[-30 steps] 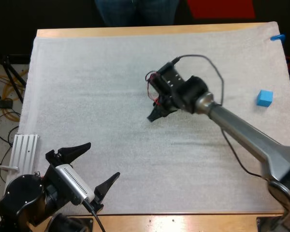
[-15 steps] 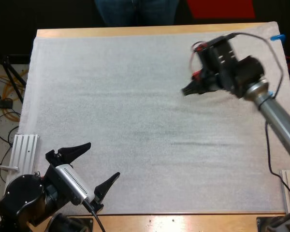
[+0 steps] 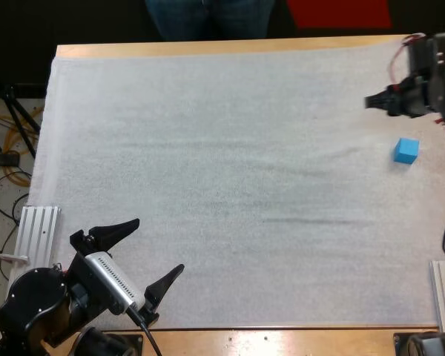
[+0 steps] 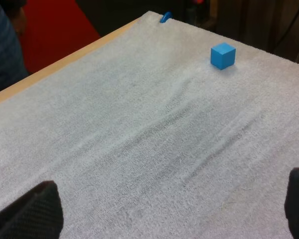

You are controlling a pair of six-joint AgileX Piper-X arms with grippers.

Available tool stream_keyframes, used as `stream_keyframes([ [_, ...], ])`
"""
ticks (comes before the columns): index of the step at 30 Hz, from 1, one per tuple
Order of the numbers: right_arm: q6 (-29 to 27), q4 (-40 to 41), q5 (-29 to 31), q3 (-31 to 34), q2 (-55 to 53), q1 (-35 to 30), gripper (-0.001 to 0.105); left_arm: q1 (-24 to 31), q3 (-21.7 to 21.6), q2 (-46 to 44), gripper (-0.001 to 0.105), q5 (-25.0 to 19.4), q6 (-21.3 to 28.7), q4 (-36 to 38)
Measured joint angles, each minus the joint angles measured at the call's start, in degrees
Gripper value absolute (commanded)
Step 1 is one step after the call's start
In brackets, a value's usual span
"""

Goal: Stack red cube on blue cube

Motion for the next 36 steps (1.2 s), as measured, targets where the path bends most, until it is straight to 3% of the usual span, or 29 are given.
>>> stream_keyframes([
  [9,1.30,-1.33,-1.28,6.44,0.00,-6.59,0.004,0.00,0.00,0.00,0.087,0.00,-0.18,0.00],
  [16,1.81,-6.63,-1.28,12.47,0.53,-7.25,0.004,0.00,0.00,0.00,0.087,0.00,-0.18,0.00],
  [36,7.17,-10.48,-1.28,13.35,8.56,-7.25,0.004,0.00,0.00,0.00,0.087,0.00,-1.88,0.00],
])
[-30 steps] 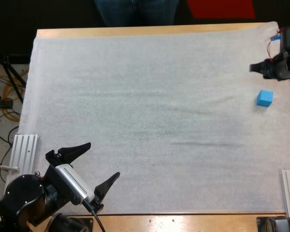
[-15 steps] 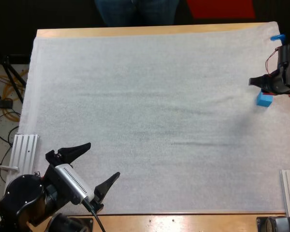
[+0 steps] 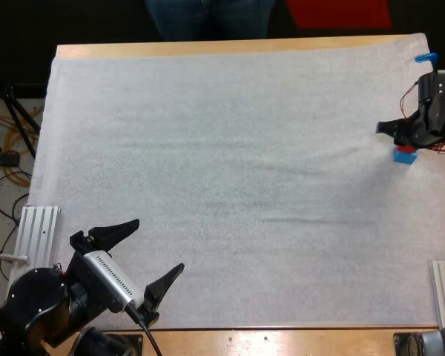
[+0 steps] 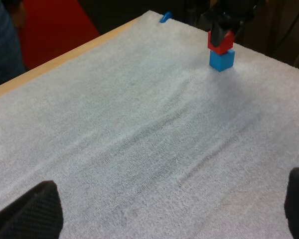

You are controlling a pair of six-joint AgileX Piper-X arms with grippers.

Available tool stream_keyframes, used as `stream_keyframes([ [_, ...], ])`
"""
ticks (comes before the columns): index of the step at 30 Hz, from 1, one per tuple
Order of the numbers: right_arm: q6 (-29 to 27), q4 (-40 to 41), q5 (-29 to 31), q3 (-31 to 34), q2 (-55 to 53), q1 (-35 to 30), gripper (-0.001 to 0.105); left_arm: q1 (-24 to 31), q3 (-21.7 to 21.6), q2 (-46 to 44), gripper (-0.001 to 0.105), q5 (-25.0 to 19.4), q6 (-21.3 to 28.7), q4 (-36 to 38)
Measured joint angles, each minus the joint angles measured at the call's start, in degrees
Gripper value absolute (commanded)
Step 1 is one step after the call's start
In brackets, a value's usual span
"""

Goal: Stack red cube on blue cube

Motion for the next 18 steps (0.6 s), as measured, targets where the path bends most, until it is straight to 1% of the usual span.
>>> stream_keyframes([
  [8,3.23,-0.30,0.00,0.00,-0.02,-1.58,0.004,0.00,0.00,0.00,0.087,0.00,-0.02,0.00],
  [18,3.54,-0.30,0.01,0.00,-0.02,-1.92,0.004,0.00,0.00,0.00,0.087,0.00,-0.02,0.00],
])
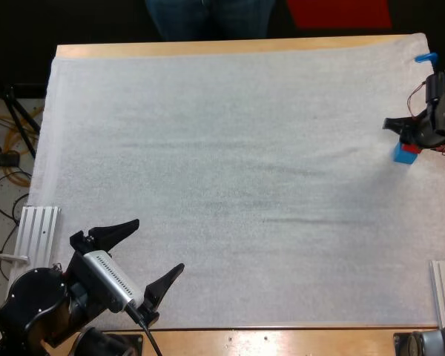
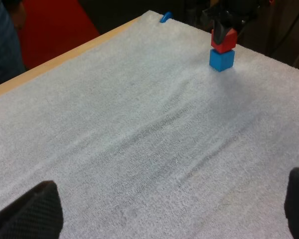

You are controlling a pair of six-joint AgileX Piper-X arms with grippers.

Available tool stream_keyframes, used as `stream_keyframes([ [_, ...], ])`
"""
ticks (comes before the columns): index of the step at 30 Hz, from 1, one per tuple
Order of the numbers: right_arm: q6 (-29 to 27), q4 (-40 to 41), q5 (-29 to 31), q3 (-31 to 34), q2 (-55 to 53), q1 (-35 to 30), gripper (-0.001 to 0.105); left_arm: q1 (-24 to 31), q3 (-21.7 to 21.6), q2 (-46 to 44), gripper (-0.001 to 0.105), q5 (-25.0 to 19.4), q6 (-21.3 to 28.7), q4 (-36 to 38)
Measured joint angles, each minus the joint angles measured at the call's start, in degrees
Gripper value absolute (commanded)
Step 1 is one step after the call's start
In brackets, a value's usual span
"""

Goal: Stack red cube on blue cube

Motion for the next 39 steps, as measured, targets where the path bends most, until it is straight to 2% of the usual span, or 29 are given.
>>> stream_keyframes([
  [10,0.00,-0.14,-3.39,0.00,0.00,0.00,0.006,0.00,0.00,0.00,0.087,0.00,0.00,0.00],
  [12,0.00,-0.14,-3.39,0.00,0.00,0.00,0.014,0.00,0.00,0.00,0.087,0.00,0.00,0.00],
  [14,0.00,-0.14,-3.39,0.00,0.00,0.00,0.030,0.00,0.00,0.00,0.087,0.00,0.00,0.00],
  [15,0.00,-0.14,-3.39,0.00,0.00,0.00,0.033,0.00,0.00,0.00,0.087,0.00,0.00,0.00],
  [17,0.00,-0.14,-3.39,0.00,0.00,0.00,0.047,0.00,0.00,0.00,0.087,0.00,0.00,0.00],
  [19,0.00,-0.27,-3.39,0.00,0.00,0.00,0.051,0.00,0.00,0.00,0.087,0.00,0.00,0.00],
  [33,0.00,-0.78,-3.24,0.00,0.00,0.00,0.053,0.00,0.00,0.00,0.087,0.00,0.00,0.00],
  [39,-0.69,-0.78,-2.98,0.00,-3.23,0.35,0.053,0.00,0.00,0.00,0.087,0.00,0.00,0.00],
])
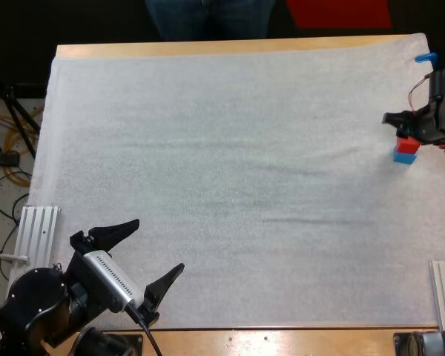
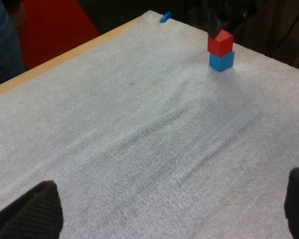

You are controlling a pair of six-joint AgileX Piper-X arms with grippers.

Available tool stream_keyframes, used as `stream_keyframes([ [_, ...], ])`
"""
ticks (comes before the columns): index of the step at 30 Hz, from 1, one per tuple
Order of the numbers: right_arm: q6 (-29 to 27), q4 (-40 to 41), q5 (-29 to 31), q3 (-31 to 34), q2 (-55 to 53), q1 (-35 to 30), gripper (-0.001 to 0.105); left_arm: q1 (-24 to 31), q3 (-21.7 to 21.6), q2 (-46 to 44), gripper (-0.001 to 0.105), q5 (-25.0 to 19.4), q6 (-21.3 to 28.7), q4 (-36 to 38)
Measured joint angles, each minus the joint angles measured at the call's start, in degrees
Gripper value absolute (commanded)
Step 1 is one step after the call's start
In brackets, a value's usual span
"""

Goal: Stack red cube on blue cube

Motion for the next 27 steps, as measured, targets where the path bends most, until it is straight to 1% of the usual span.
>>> stream_keyframes([
  [3,-0.62,1.19,0.00,0.00,-3.04,0.17,0.053,0.00,0.00,0.00,0.087,0.00,0.00,0.00],
  [8,-1.87,5.46,0.00,0.00,-7.77,0.28,0.053,0.00,0.00,0.00,0.087,0.00,0.00,0.00],
  [18,-1.86,7.76,0.00,0.00,-19.41,0.28,0.052,0.00,0.00,0.00,0.087,0.00,0.29,0.00],
  [19,-2.43,8.09,0.00,0.00,-21.08,0.28,0.052,0.00,0.00,0.00,0.087,-0.58,0.34,-0.27],
  [23,-4.46,8.77,0.00,0.00,-26.76,0.28,0.052,0.00,-0.14,0.69,0.087,-6.42,0.33,-2.16],
  [27,-4.47,8.74,0.00,0.00,-31.72,0.28,0.052,0.00,-0.28,4.18,0.087,-8.41,0.33,-3.94],
])
